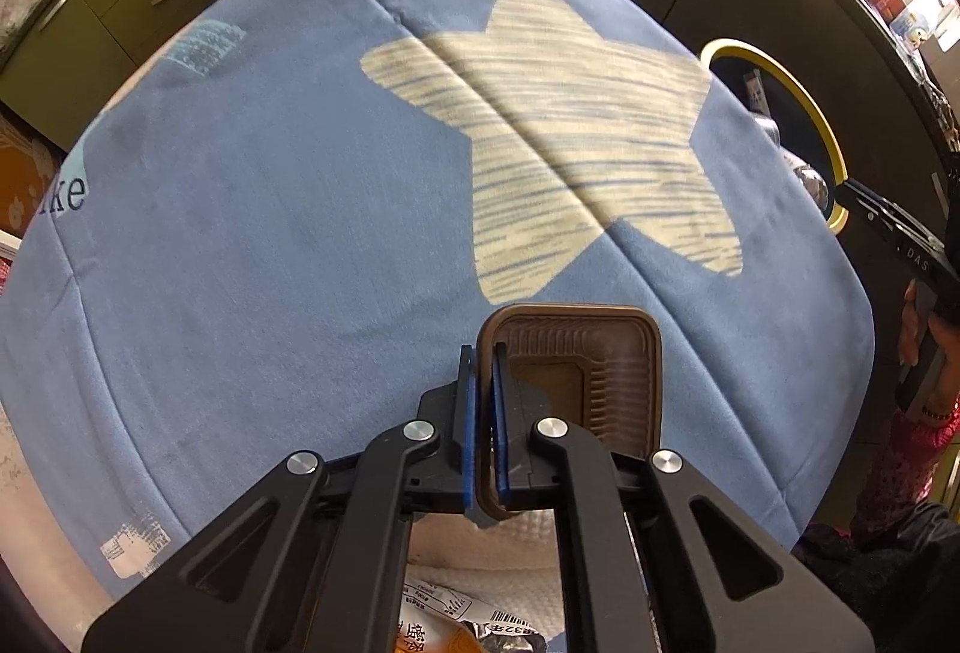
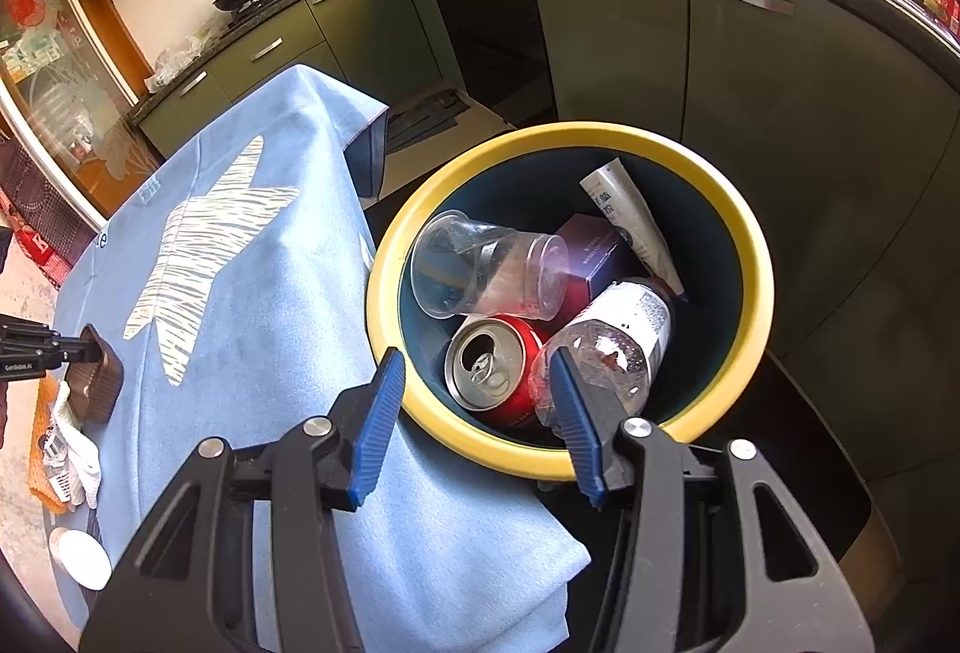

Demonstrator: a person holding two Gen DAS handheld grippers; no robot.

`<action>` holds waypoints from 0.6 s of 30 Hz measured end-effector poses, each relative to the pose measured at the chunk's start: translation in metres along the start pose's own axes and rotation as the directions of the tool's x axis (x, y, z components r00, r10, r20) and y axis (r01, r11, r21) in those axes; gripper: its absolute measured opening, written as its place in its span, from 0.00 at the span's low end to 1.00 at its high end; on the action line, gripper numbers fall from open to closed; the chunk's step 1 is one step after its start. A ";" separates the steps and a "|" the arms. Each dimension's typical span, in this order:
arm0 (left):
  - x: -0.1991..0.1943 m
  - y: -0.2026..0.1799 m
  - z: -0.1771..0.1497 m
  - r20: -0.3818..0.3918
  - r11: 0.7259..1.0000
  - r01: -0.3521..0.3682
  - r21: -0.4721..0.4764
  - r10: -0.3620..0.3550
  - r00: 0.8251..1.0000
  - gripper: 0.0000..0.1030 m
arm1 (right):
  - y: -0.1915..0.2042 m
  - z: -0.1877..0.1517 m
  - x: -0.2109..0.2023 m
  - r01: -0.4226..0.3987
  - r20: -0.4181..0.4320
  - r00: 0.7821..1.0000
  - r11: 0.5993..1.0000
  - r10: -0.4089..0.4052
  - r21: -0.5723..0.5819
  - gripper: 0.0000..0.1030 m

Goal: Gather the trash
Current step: 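Carry the brown tray over the bin and open the left gripper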

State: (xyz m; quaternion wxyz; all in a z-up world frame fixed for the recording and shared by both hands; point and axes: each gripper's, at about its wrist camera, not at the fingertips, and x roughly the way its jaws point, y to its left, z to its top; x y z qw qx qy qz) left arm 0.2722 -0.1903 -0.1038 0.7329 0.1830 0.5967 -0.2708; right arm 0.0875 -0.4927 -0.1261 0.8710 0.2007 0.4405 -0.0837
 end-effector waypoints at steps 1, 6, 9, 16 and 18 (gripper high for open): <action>-0.003 0.000 0.002 0.012 1.000 -0.003 -0.003 0.003 1.000 0.05 | -0.001 0.000 -0.001 -0.001 0.003 1.000 1.000 0.001 0.002 0.47; -0.027 -0.004 0.011 0.093 1.000 -0.016 -0.004 0.016 0.996 0.05 | -0.007 -0.002 -0.011 -0.004 0.024 1.000 1.000 0.003 0.018 0.47; -0.035 -0.019 0.020 0.117 1.000 -0.008 0.020 0.006 0.993 0.05 | -0.014 -0.004 -0.019 0.000 0.041 0.999 0.999 -0.001 0.033 0.47; -0.029 -0.089 0.058 0.139 0.989 0.090 0.115 -0.106 0.985 0.05 | -0.041 -0.012 -0.039 0.030 0.076 0.996 0.996 -0.036 0.083 0.48; -0.023 -0.115 0.074 0.135 0.982 0.120 0.145 -0.140 0.981 0.05 | -0.051 -0.014 -0.044 0.034 0.083 0.996 0.994 -0.043 0.101 0.50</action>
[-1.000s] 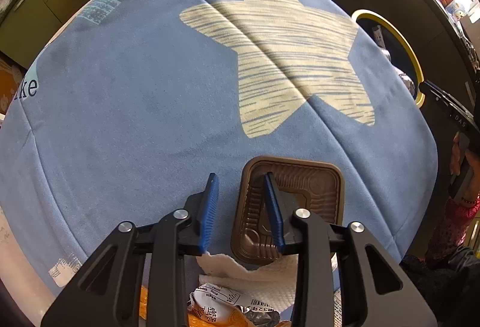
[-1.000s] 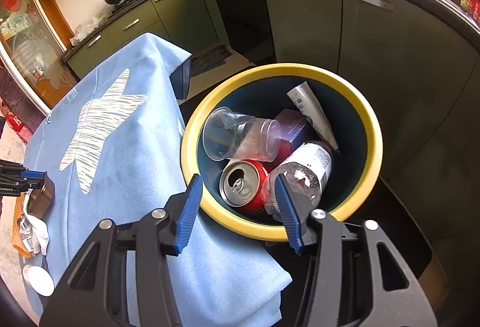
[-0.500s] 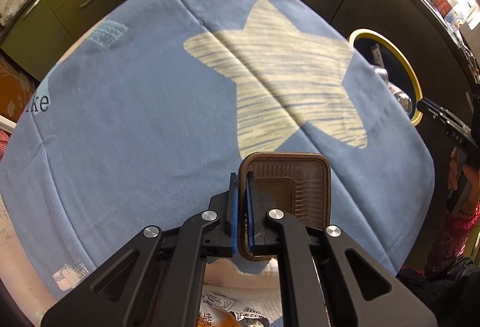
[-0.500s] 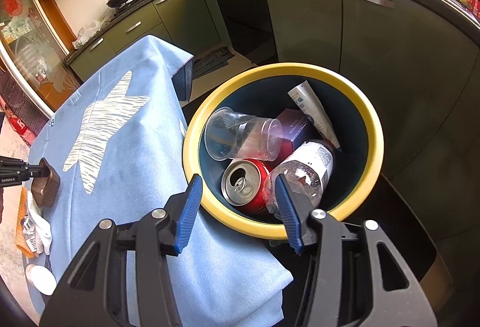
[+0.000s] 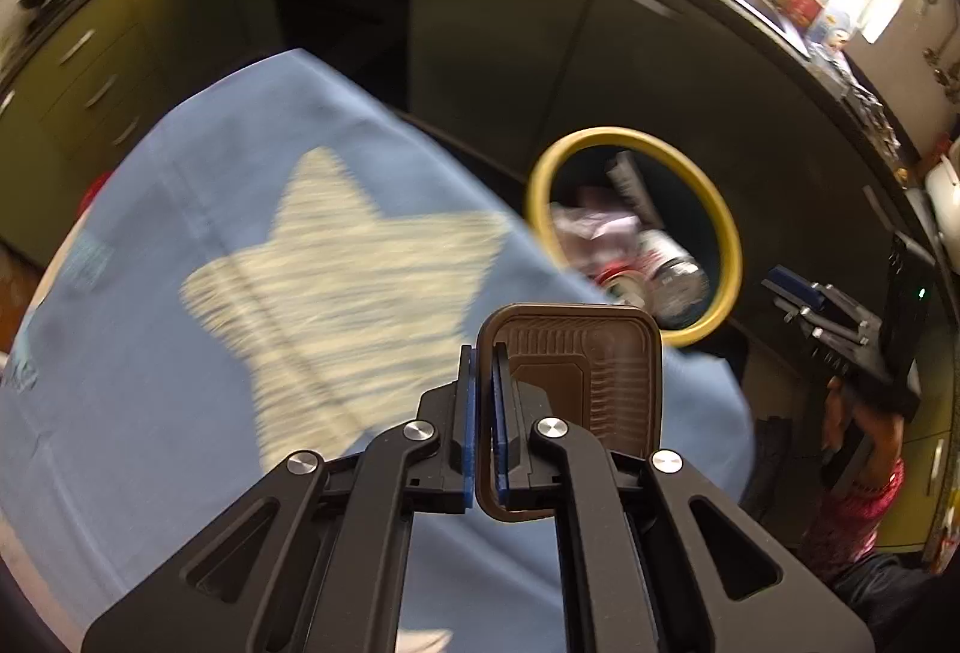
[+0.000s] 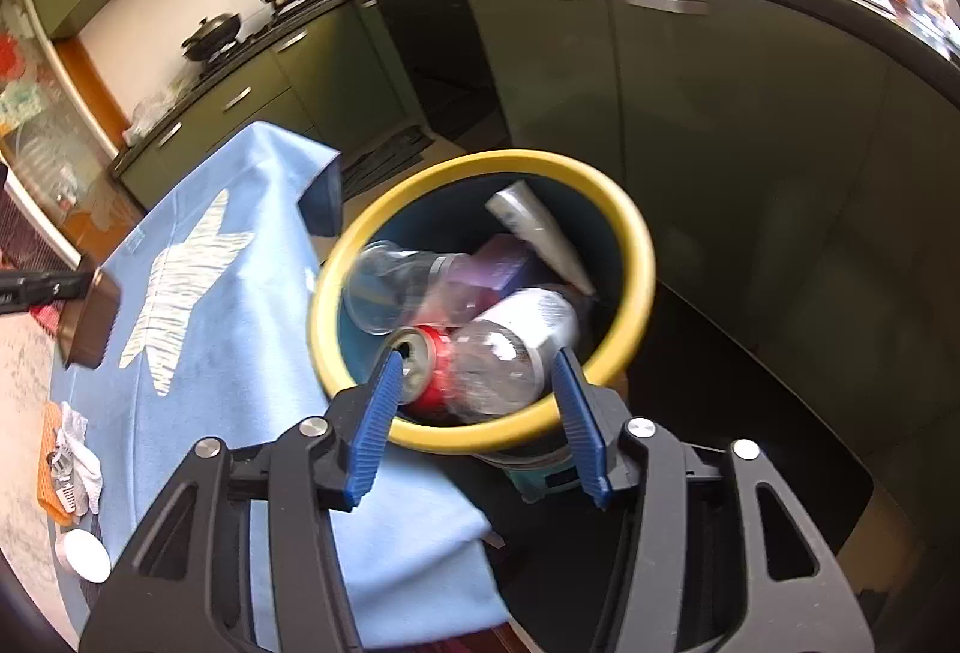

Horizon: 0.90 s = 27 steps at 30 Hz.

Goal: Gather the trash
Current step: 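Carry the brown tray over the bin and open the left gripper, then move the right tool back over the table toward the white pill bottle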

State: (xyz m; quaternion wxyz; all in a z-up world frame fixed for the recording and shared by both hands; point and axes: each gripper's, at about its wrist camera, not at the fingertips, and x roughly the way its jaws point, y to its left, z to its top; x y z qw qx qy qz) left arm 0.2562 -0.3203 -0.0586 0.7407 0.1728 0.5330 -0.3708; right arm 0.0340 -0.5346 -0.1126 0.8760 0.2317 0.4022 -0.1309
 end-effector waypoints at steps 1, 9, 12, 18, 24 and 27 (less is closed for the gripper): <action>0.005 -0.010 0.008 0.000 1.000 0.011 0.010 -0.011 1.000 0.05 | -0.007 -0.001 -0.002 0.004 0.005 1.000 1.000 -0.004 0.012 0.50; 0.073 -0.106 0.079 -0.031 0.992 0.079 0.103 -0.076 0.997 0.05 | -0.043 -0.008 -0.016 0.008 0.028 1.000 0.996 -0.011 0.086 0.50; 0.095 -0.129 0.098 -0.018 0.990 0.061 0.124 -0.060 0.998 0.11 | -0.049 -0.010 -0.014 0.002 0.024 1.000 0.995 -0.004 0.101 0.50; 0.096 -0.131 0.108 0.012 0.995 0.059 0.085 -0.061 0.998 0.42 | -0.048 -0.012 -0.010 -0.021 0.014 1.000 0.995 0.019 0.098 0.50; 0.023 -0.105 0.077 0.131 0.995 0.092 0.043 -0.097 0.987 0.52 | -0.043 -0.011 -0.008 -0.033 0.008 0.999 0.996 0.033 0.087 0.51; -0.027 -0.081 0.046 0.232 0.995 0.102 0.020 -0.104 0.967 0.58 | -0.031 -0.012 -0.007 -0.051 -0.001 0.999 0.997 0.051 0.056 0.50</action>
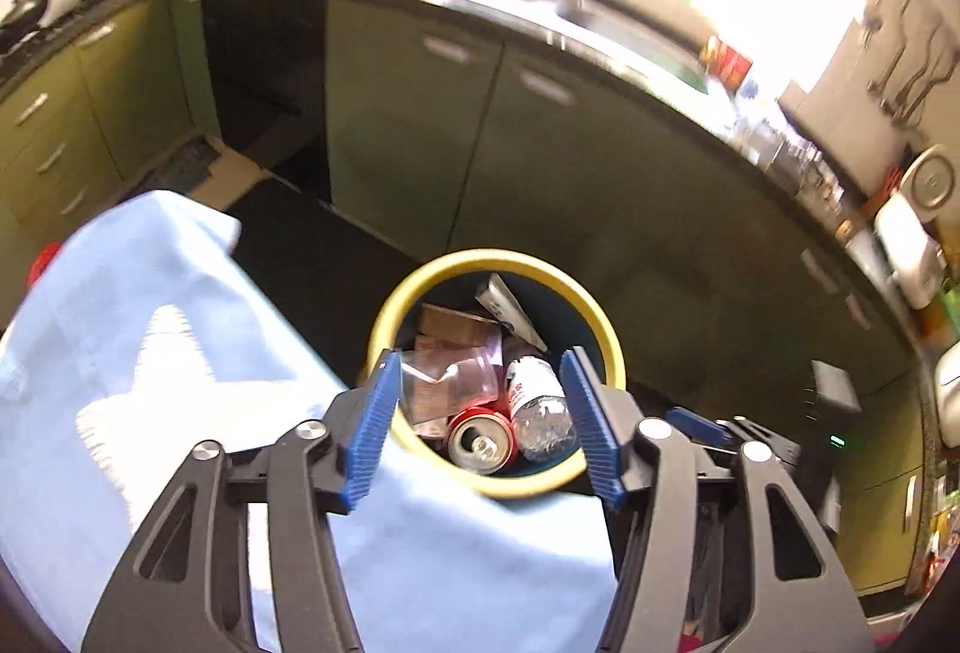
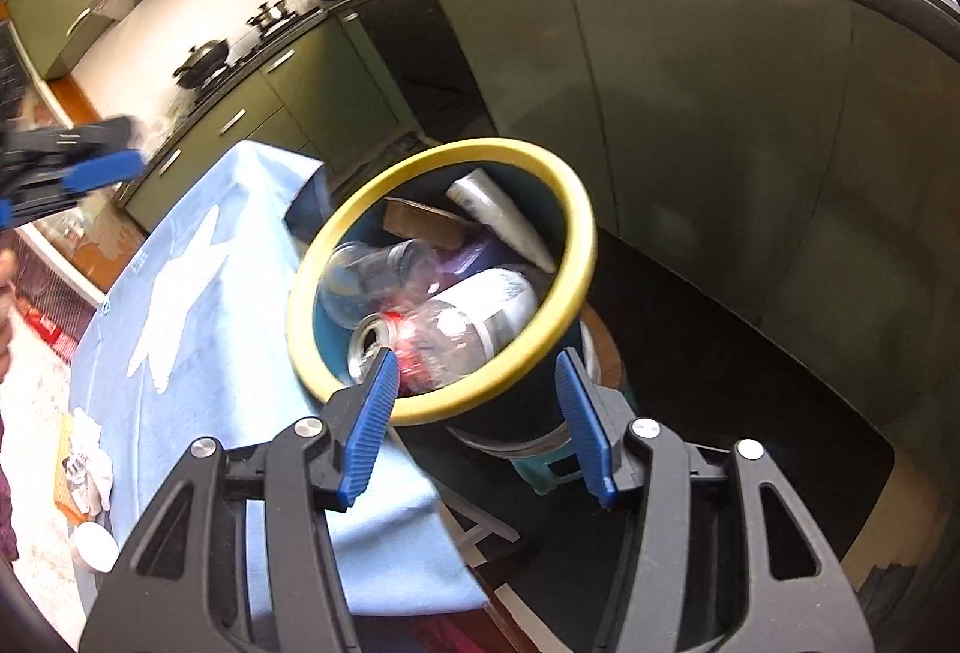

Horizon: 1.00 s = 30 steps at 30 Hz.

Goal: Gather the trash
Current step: 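Move the right tool back over the table toward the white pill bottle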

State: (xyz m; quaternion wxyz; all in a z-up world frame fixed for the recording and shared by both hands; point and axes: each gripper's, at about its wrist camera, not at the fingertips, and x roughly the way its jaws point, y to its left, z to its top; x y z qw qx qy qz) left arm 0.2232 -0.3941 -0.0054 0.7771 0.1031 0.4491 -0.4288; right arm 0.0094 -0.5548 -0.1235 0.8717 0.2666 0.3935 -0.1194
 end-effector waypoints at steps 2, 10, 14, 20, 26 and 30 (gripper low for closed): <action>-0.034 0.013 -0.015 0.063 1.000 -0.006 -0.018 0.007 0.998 0.61 | 0.012 -0.001 0.000 -0.014 -0.006 1.000 1.000 0.014 -0.027 0.50; -0.166 0.078 -0.100 0.282 0.973 -0.180 -0.145 0.215 0.935 0.71 | 0.096 -0.016 0.007 -0.131 -0.068 0.991 0.968 0.119 -0.212 0.51; -0.214 0.119 -0.150 0.350 0.940 -0.233 -0.249 0.312 0.883 0.75 | 0.147 -0.030 0.017 -0.218 -0.145 0.973 0.926 0.181 -0.310 0.52; -0.249 0.173 -0.217 0.383 0.856 -0.317 -0.408 0.475 0.792 0.79 | 0.231 -0.058 0.021 -0.445 -0.315 0.890 0.782 0.330 -0.436 0.55; -0.246 0.222 -0.257 0.369 0.815 -0.291 -0.502 0.505 0.780 0.79 | 0.297 -0.102 -0.010 -0.597 -0.469 0.802 0.513 0.370 -0.616 0.67; -0.238 0.242 -0.272 0.366 0.787 -0.296 -0.541 0.538 0.760 0.79 | 0.320 -0.128 -0.016 -0.594 -0.500 0.804 0.453 0.321 -0.665 0.74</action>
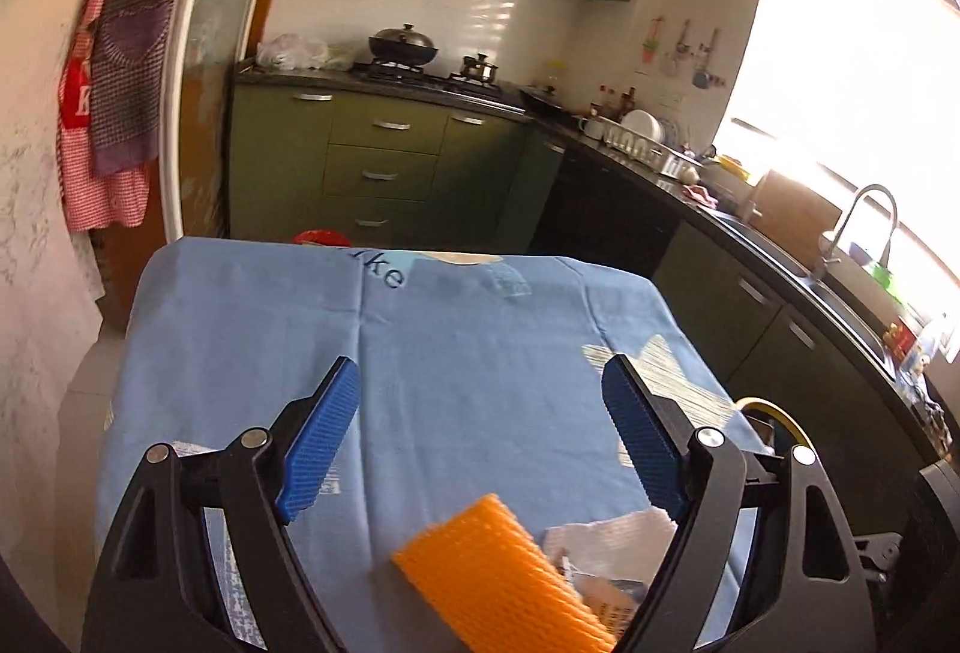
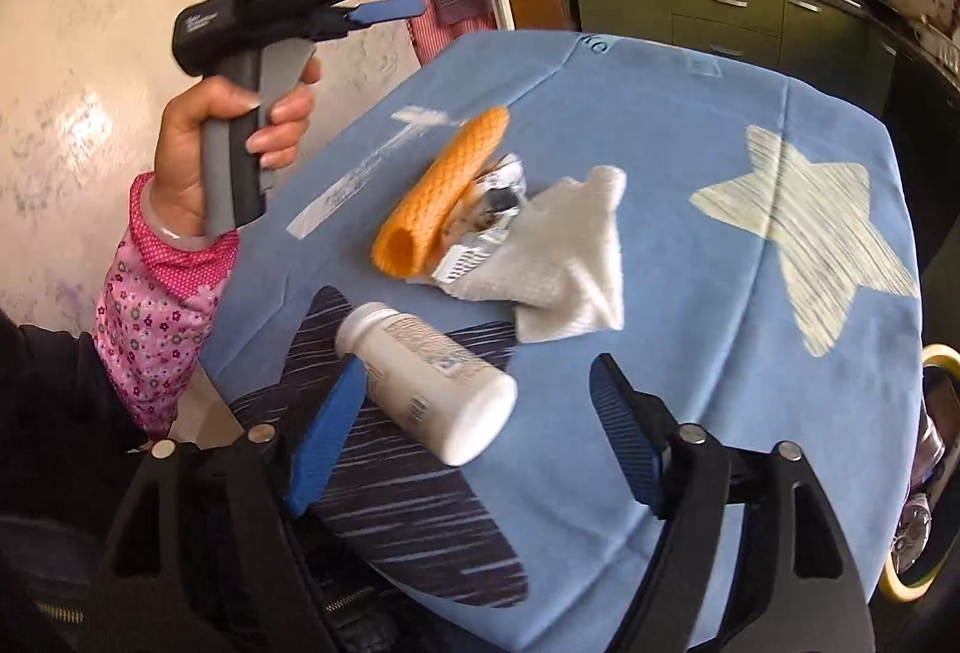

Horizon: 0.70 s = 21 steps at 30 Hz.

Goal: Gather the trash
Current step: 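Move the right tool back over the table toward the white pill bottle, then grasp the white pill bottle with the right gripper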

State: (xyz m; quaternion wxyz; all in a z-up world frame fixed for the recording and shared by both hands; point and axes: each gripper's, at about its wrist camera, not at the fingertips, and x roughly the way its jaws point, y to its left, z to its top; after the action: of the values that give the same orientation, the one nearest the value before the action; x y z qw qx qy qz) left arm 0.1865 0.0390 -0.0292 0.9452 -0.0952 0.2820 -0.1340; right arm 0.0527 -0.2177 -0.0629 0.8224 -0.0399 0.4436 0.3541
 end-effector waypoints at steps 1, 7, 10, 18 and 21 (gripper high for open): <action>0.002 0.007 -0.002 0.005 1.000 -0.022 -0.012 0.023 1.000 0.79 | 0.003 0.001 0.005 0.027 -0.013 1.000 0.999 -0.026 0.023 0.75; 0.006 0.033 -0.006 0.018 0.992 -0.085 -0.094 0.087 0.996 0.79 | 0.023 0.005 0.023 0.155 -0.049 0.988 0.973 -0.149 0.172 0.77; 0.003 0.045 -0.007 0.027 0.984 -0.125 -0.131 0.130 0.991 0.79 | 0.034 0.005 0.030 0.197 -0.084 0.979 0.963 -0.185 0.185 0.78; 0.011 0.041 -0.018 -0.005 0.977 -0.169 -0.129 0.170 0.985 0.79 | 0.043 0.009 0.044 0.314 -0.138 0.948 0.908 -0.286 0.277 0.81; 0.010 0.040 -0.020 0.003 0.973 -0.192 -0.127 0.194 0.981 0.79 | 0.047 0.007 0.050 0.344 -0.157 0.938 0.889 -0.309 0.303 0.82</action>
State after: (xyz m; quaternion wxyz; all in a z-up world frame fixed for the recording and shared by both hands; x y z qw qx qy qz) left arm 0.1916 0.0715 -0.0612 0.9480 -0.1281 0.2904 -0.0228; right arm 0.0466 -0.1530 -0.0847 0.8411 0.0037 0.5251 0.1300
